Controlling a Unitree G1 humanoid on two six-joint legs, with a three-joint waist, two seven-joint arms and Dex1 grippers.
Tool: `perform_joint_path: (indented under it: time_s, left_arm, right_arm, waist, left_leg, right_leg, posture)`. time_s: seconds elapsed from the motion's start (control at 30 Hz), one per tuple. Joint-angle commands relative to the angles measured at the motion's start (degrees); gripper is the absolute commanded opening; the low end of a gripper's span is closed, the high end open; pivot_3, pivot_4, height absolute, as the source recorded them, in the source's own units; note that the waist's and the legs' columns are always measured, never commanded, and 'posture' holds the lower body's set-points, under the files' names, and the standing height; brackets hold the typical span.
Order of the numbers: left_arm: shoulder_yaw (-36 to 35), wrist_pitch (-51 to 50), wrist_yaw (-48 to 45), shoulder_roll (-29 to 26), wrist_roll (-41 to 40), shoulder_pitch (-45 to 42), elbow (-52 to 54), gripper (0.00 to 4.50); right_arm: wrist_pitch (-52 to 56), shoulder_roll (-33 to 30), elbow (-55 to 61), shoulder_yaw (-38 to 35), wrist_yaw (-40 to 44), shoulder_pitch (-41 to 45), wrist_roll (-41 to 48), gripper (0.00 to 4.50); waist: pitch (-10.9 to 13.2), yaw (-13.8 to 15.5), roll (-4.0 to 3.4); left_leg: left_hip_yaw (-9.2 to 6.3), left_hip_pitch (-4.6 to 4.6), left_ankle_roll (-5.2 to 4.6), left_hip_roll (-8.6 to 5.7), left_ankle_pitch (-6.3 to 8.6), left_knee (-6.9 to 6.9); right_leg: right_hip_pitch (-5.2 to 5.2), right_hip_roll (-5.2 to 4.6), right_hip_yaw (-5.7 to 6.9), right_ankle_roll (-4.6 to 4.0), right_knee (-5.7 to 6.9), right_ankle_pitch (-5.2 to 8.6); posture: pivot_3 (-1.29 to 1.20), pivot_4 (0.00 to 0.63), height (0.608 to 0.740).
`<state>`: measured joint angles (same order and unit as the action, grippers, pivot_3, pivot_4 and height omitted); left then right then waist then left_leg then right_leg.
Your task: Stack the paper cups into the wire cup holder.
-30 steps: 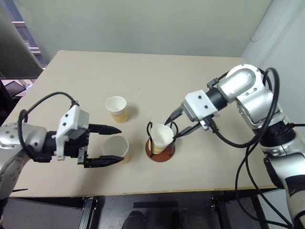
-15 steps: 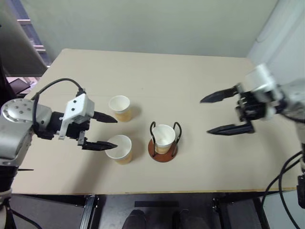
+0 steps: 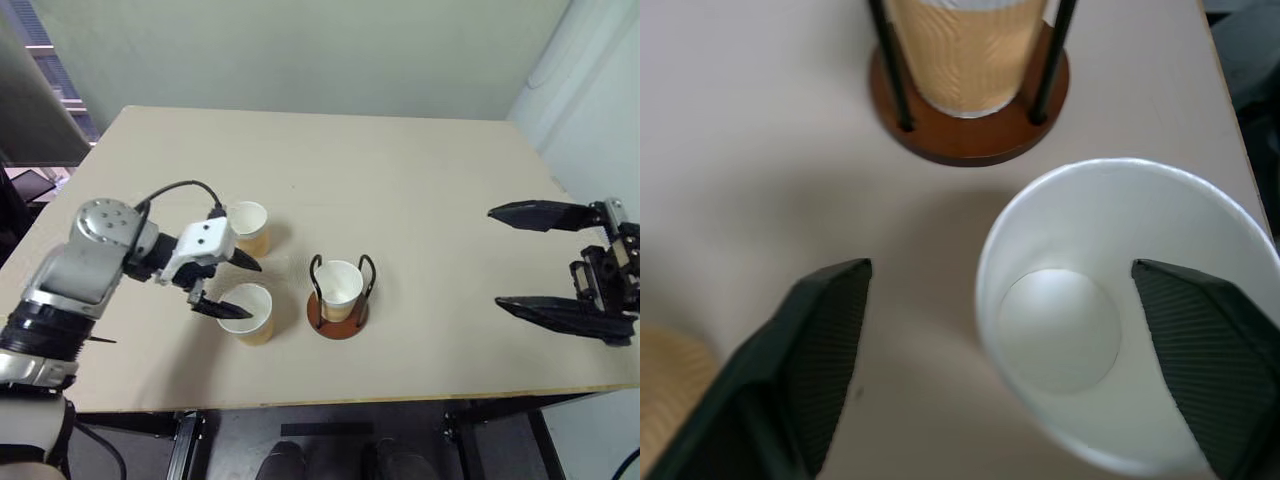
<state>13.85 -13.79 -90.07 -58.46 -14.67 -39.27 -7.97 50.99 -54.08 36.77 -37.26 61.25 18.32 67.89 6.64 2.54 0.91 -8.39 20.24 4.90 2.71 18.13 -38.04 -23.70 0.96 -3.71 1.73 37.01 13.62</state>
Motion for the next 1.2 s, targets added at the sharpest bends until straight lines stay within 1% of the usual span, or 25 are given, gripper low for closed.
perform_joint_path:
  time_s: [0.03,0.13,0.2,0.3,0.33,0.37,0.47,0.6,0.67,0.73,0.8,0.87,0.97,1.07,1.13,1.2]
  left_arm:
    - [-0.1,1.2,-2.4,-0.1,-0.5,-1.4,0.4,3.25]
    - [0.1,1.3,-2.4,0.0,-0.6,-1.5,0.3,2.19]
    - [0.2,1.3,-2.4,0.0,-0.6,-1.7,0.2,1.57]
    - [-0.1,1.2,-2.4,-0.1,-0.7,-1.9,0.2,0.45]
    - [-0.1,1.1,-2.4,-0.1,-0.7,-2.0,0.2,0.14]
    - [-0.2,1.1,-2.4,0.1,-0.6,-2.0,0.1,0.02]
    - [-1.0,1.0,-2.2,0.8,-0.5,-2.0,0.2,0.02]
    - [-3.3,-0.9,-2.3,1.8,-3.4,-4.8,0.3,0.02]
    - [-5.1,-1.9,-2.3,4.2,-6.0,-11.2,-2.1,0.02]
    - [-6.9,-1.5,-1.6,8.0,-7.8,-21.4,-7.1,0.02]
    - [-7.7,-0.1,-1.8,10.9,-8.3,-28.6,-11.5,0.02]
    - [-7.9,1.0,-2.3,12.9,-9.2,-32.6,-14.3,0.02]
    - [-7.3,2.1,-2.4,15.0,-10.4,-35.6,-16.8,0.02]
    - [-2.1,1.4,-2.4,18.1,-15.2,-35.9,-14.1,0.02]
    - [1.4,1.6,-2.4,18.3,-17.1,-35.6,-12.8,0.02]
    - [6.3,3.9,-2.4,18.0,-16.6,-35.7,-13.3,0.02]
  right_arm:
    - [-2.2,-1.9,1.0,-1.9,-2.1,-0.6,2.3,4.50]
    - [-3.4,-3.0,0.7,-1.5,-2.1,-1.3,2.1,4.50]
    - [-4.1,-3.5,0.5,-1.0,-2.1,-1.5,1.8,4.50]
    - [-5.3,-4.1,0.0,-0.2,-2.0,-1.6,1.5,4.50]
    - [-5.6,-4.3,-0.2,0.0,-2.0,-1.6,1.4,4.50]
    - [-5.9,-4.5,-0.3,0.2,-1.8,-1.6,1.2,4.50]
    - [-6.7,-5.0,-0.8,0.8,-1.7,-1.5,1.1,4.50]
    - [-7.3,-6.1,-1.6,1.2,-1.2,-1.8,0.7,4.50]
    - [-7.5,-6.8,-2.8,1.8,-1.0,-1.1,0.5,4.50]
    - [-8.3,-7.5,-4.1,3.4,-0.5,0.5,-0.4,4.50]
    - [-9.1,-7.9,-5.1,4.9,0.1,1.6,-1.4,4.50]
    - [-9.7,-8.2,-5.7,5.9,0.6,2.3,-2.3,4.50]
    - [-10.3,-8.5,-6.2,6.7,1.1,2.6,-3.4,4.50]
    - [-10.4,-8.7,-5.6,5.9,0.9,1.9,-3.6,4.50]
    - [-10.3,-8.8,-5.3,5.4,0.7,1.5,-3.7,4.50]
    - [-10.0,-9.1,-5.0,4.2,0.7,0.6,-3.8,4.50]
  waist:
    - [0.0,0.0,0.00]
    - [0.0,-0.1,0.00]
    - [0.0,-0.1,0.00]
    - [0.0,-0.1,0.00]
    - [0.0,-0.1,0.00]
    - [0.0,-0.1,0.00]
    - [0.0,-0.1,0.00]
    - [0.0,0.0,0.01]
    - [0.0,0.4,0.04]
    - [0.0,0.8,0.05]
    - [0.0,0.9,0.09]
    - [0.0,0.8,0.02]
    - [-0.1,0.6,-0.19]
    - [-0.1,0.7,-0.16]
    - [-0.1,0.9,-0.16]
    - [-0.1,0.9,-0.16]
  left_leg:
    - [-0.01,0.00,0.00,0.00,0.00,0.00]
    - [-0.01,0.00,-0.01,0.00,0.01,0.01]
    - [0.00,0.01,-0.04,0.00,0.02,0.01]
    - [-0.01,0.01,-0.05,0.00,0.03,0.00]
    - [-0.01,0.01,-0.06,0.00,0.03,0.00]
    - [-0.01,0.01,-0.06,0.00,0.04,0.00]
    - [-0.01,0.01,-0.07,0.00,0.04,0.00]
    - [-0.01,0.03,-0.07,0.00,0.04,-0.02]
    - [-0.04,0.07,-0.07,0.00,0.04,-0.07]
    - [-0.12,0.21,-0.08,-0.01,0.04,-0.17]
    - [-0.16,0.30,-0.17,-0.03,0.08,-0.29]
    - [-0.04,0.27,-0.35,-0.09,0.17,-0.31]
    - [0.26,0.19,-0.56,-0.15,0.29,-0.31]
    - [0.53,0.28,-0.56,-0.11,0.29,-0.37]
    - [0.63,0.42,-0.60,-0.13,0.31,-0.55]
    - [0.72,0.57,-0.68,-0.22,0.36,-0.73]
  right_leg:
    - [0.00,0.00,0.00,0.02,0.00,0.00]
    - [0.00,0.00,0.00,0.03,0.00,0.00]
    - [0.00,0.00,0.00,0.04,-0.01,0.00]
    - [0.00,0.00,0.00,0.04,-0.01,0.00]
    - [0.00,0.00,0.00,0.05,-0.01,0.00]
    - [0.00,0.00,0.00,0.05,-0.01,0.00]
    - [0.00,0.00,0.00,0.05,-0.01,0.00]
    - [0.00,0.00,0.00,0.08,-0.01,-0.01]
    - [0.01,0.00,0.01,0.11,-0.02,-0.03]
    - [-0.03,0.00,0.04,0.20,-0.06,-0.08]
    - [-0.02,-0.03,0.04,0.27,-0.08,-0.13]
    - [0.01,-0.10,-0.02,0.29,-0.12,-0.13]
    - [0.09,-0.16,-0.23,0.43,-0.18,-0.06]
    - [0.00,-0.10,-0.48,0.72,-0.13,-0.14]
    - [-0.05,-0.03,-0.72,0.95,-0.16,-0.27]
    - [-0.14,-0.03,-0.92,1.15,-0.23,-0.34]
  posture:
    - [0.00,0.150,0.740]
    - [0.00,0.150,0.740]
    - [0.00,0.150,0.740]
    - [0.00,0.150,0.740]
    - [0.00,0.150,0.740]
    - [0.00,0.150,0.740]
    - [0.00,0.150,0.740]
    - [0.00,0.150,0.740]
    - [0.00,0.150,0.740]
    - [0.00,0.150,0.740]
    - [0.00,0.150,0.740]
    - [0.00,0.150,0.740]
    - [0.00,0.150,0.740]
    - [0.00,0.150,0.740]
    - [0.00,0.150,0.740]
    - [0.00,0.150,0.740]
